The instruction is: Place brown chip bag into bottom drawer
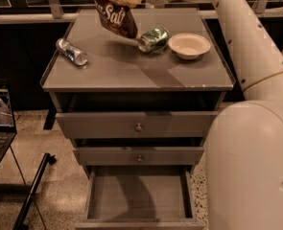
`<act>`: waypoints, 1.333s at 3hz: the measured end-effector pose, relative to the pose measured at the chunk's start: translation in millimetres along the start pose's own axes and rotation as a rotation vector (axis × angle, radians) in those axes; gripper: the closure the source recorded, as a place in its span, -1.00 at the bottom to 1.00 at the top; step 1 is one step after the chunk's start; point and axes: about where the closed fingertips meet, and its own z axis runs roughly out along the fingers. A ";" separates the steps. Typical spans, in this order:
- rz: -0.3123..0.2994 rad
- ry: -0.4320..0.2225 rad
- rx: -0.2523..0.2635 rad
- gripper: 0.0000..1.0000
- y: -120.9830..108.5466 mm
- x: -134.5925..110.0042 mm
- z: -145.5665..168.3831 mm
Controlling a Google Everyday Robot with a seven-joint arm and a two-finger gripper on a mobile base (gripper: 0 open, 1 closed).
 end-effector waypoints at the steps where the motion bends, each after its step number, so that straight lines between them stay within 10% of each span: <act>1: 0.014 0.013 0.005 1.00 17.4 -17.0 -42.1; 4: 0.297 0.282 0.003 1.00 112.5 4.8 -132.6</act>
Offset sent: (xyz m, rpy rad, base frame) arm -0.1504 -0.0658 0.0118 -0.1054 0.3966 -0.1413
